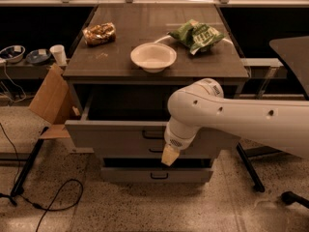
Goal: Close top drawer
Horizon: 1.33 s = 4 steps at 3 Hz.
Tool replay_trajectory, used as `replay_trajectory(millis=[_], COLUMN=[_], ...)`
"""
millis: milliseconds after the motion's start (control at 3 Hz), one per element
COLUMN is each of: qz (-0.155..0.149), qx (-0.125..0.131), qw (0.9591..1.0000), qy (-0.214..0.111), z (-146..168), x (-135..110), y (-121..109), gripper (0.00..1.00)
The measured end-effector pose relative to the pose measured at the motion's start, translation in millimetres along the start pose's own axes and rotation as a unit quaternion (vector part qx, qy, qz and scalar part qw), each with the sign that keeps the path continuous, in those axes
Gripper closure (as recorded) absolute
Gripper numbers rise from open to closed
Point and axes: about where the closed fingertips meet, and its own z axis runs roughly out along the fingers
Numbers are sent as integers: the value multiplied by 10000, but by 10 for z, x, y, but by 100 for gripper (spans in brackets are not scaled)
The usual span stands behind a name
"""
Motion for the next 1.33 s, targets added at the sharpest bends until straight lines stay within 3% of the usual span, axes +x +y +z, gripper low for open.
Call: replay_trajectory(millis=[333,1000,1333], qz=[-107,-498,-522], qx=[33,129,166], qw=[9999,9986,9985], qy=[13,72,91], z=[12,94,95], x=[-84,-490,-541], y=[-41,-214,-253], gripper=[0,0,0])
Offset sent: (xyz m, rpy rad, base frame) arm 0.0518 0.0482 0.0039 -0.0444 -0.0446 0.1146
